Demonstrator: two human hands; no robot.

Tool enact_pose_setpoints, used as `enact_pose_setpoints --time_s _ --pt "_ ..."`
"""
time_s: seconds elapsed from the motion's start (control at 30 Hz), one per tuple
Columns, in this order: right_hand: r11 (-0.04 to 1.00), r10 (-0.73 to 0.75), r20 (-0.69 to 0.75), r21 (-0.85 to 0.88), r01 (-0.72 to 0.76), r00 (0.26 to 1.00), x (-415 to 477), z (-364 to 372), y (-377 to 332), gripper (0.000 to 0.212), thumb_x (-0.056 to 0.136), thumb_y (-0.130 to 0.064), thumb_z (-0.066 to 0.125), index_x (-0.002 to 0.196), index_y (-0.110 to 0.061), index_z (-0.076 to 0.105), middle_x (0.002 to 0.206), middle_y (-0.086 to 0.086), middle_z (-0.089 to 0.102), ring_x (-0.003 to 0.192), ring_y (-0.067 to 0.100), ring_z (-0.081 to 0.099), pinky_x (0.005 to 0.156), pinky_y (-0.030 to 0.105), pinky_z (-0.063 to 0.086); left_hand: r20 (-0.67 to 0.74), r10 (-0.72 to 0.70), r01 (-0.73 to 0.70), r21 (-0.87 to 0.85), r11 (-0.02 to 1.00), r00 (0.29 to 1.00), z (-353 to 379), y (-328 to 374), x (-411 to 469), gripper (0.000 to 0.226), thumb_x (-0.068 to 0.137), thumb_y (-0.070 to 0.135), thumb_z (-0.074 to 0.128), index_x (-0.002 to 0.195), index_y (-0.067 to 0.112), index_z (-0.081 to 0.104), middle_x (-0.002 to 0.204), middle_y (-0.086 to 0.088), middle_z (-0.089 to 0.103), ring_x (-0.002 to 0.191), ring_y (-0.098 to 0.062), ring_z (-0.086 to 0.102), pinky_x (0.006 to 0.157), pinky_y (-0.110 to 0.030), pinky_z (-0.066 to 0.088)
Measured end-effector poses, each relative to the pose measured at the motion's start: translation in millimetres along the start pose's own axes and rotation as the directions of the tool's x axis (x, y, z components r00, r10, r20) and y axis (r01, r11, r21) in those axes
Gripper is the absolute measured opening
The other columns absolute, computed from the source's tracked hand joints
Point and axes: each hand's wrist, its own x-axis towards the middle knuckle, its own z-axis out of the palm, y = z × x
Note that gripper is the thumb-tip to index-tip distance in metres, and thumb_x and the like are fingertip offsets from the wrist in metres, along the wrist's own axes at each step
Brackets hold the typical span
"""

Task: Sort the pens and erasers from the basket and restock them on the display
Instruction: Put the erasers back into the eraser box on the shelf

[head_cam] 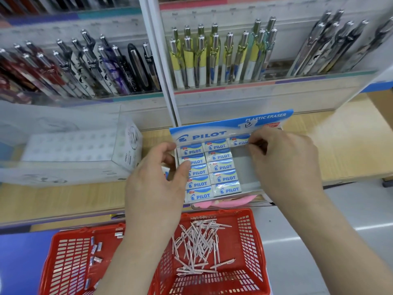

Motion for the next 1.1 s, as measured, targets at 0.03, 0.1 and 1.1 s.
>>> enact_pose_setpoints --time_s 0.03,0.1,1.1 --pt "1.0 0.015 0.015 -0.006 -0.015 1.0 0 -3 -1 0.002 0.08 -0.017 0.067 0.081 -0.016 0.069 0.073 0.008 0.071 0.066 0.036 0.062 0.057 0.034 0.042 0.005 -0.002 0.002 -0.017 1.0 1.0 -2 0 0 0.027 0.081 0.03 0.068 0.107 0.03 0.059 0.078 0.02 0.058 0.076 0.0 0.055 0.066 -0.007 0.036" --pt "0.999 0.036 -0.007 -0.006 -0.036 0.999 -3 -10 -2 0.004 0.083 -0.02 0.064 0.082 -0.017 0.067 0.074 0.005 0.07 0.069 0.034 0.062 0.059 0.035 0.044 0.005 0.016 -0.016 -0.04 0.999 1.0 -7 2 -4 0.02 0.085 0.028 0.061 0.105 0.031 0.058 0.081 0.02 0.06 0.081 0.005 0.056 0.067 -0.006 0.038" --pt "0.533 0.01 0.503 0.728 -0.43 0.864 -41 -60 -6 0.021 0.061 -0.023 0.079 0.08 -0.017 0.076 0.072 0.006 0.072 0.06 0.019 0.065 0.06 0.023 0.053 0.339 -0.017 0.214 -0.553 0.805 0.941 -19 47 -32 0.02 0.063 0.029 0.076 0.083 0.032 0.076 0.077 0.009 0.073 0.071 -0.01 0.068 0.065 -0.018 0.054"
